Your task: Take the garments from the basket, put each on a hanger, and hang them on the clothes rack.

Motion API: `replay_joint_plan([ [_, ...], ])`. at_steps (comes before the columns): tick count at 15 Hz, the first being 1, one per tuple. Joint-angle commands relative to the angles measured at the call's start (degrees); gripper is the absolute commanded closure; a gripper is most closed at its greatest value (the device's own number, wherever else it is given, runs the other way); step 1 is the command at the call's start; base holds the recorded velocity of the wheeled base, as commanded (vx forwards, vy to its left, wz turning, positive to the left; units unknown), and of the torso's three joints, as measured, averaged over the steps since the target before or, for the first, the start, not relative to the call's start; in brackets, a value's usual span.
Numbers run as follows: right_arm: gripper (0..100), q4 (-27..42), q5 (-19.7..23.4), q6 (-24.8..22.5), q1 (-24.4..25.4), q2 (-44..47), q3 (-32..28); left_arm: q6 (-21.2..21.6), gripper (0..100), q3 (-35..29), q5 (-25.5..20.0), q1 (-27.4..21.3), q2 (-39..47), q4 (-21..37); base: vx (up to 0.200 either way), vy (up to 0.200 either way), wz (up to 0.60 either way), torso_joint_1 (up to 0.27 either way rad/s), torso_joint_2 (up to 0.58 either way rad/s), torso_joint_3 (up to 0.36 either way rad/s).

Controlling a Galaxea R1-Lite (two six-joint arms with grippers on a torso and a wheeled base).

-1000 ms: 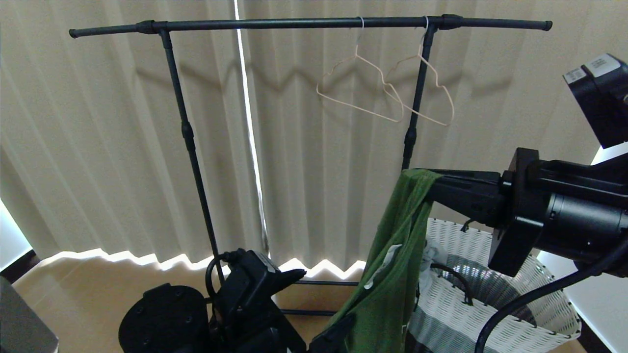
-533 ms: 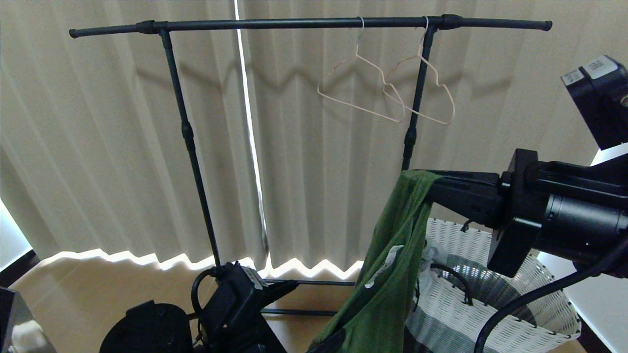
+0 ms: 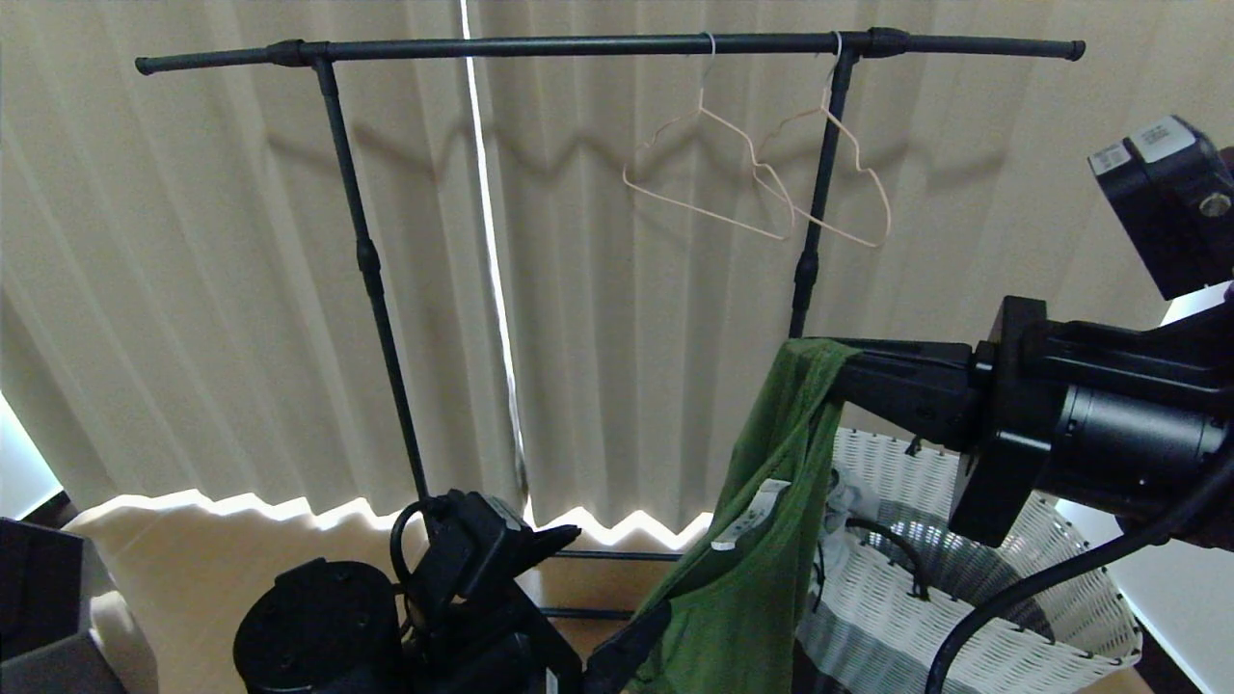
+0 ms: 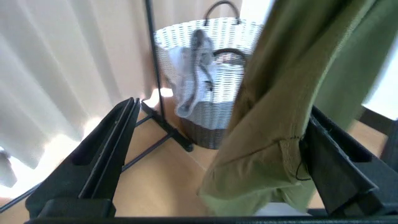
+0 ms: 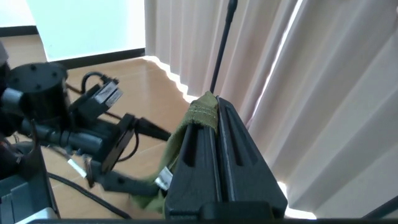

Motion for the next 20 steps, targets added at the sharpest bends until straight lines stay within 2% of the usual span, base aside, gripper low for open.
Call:
replay_joint_plan([
  [1, 100, 0.0, 0.0, 0.0, 0.0, -0.1, 0.3, -0.1, 0, 0.0, 0.0, 0.6, -0.1, -0.1, 0.0, 0.0, 0.0, 0.0, 0.0, 0.0],
  [8, 100, 0.0, 0.1, 0.0, 0.1, -0.1, 2.0, -0.3, 0, -0.2, -0.2, 0.1, -3.1, -0.1, 0.0, 0.0, 0.0, 0.0, 0.0, 0.0],
  [12, 100, -0.1, 0.2, -0.1, 0.1, -0.3, 1.9, 0.1, 0, 0.4, -0.1, 0.0, 2.6, -0.1, 0.0, 0.0, 0.0, 0.0, 0.0, 0.0],
  [19, 100, -0.1, 0.2, -0.1, 0.1, -0.7, 1.8, 0.2, 0, 2.0, -0.1, 0.3, 3.9, -0.1, 0.0, 0.0, 0.0, 0.0, 0.0, 0.0],
  [20, 100, -0.1, 0.1, -0.1, 0.1, -0.7, 1.9, 0.5, 100, 2.6, -0.1, 0.3, 3.9, -0.1, 0.0, 0.0, 0.0, 0.0, 0.0, 0.0],
])
